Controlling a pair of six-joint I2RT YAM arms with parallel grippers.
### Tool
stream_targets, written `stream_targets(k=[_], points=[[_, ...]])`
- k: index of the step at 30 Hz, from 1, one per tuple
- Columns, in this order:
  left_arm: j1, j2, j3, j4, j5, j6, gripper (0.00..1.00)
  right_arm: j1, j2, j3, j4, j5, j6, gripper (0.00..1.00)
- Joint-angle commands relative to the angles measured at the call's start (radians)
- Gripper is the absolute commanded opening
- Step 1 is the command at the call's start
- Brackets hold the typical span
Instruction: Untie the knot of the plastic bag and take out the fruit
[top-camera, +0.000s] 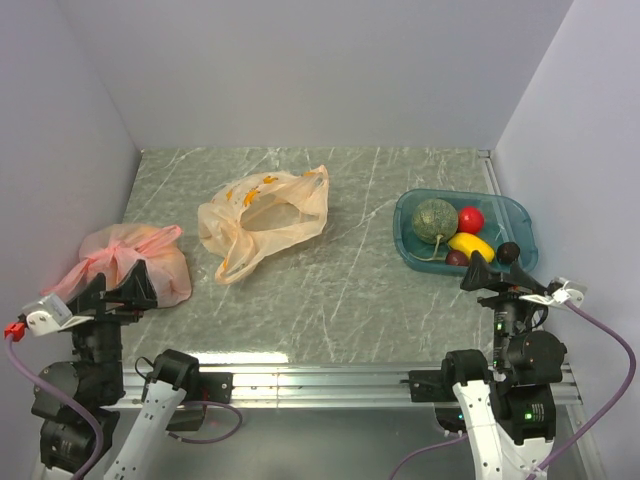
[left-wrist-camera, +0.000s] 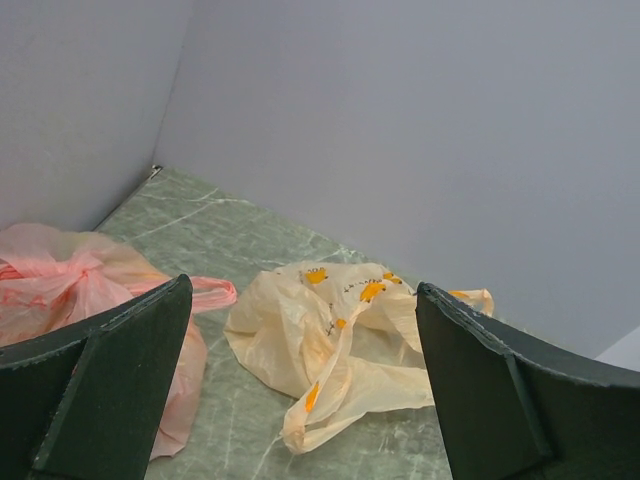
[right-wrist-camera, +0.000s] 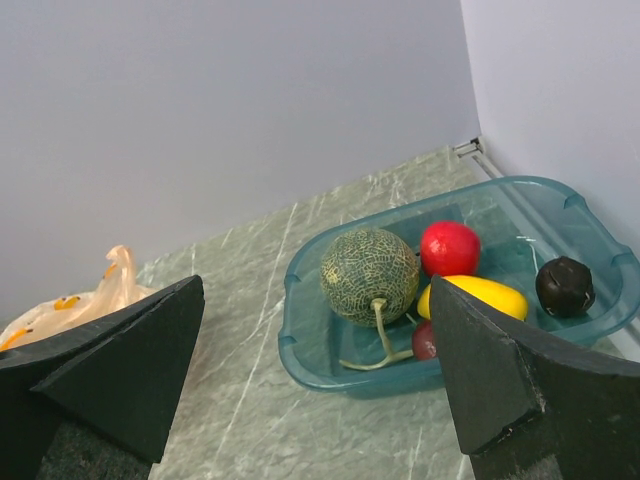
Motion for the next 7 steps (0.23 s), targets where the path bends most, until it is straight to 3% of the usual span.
stream_targets(k=[1, 7], points=[[0.002, -0.027, -0.002, 0.043, 0.030, 0.019, 0.99, 0.008, -0.082, 0.003, 0.044, -0.012, -0.003, 1.00], [0.002, -0.014, -0.004, 0.030, 0.028, -0.001, 0.99, 0.008, -0.075, 0.000, 0.058, -0.022, -0.003, 1.00]])
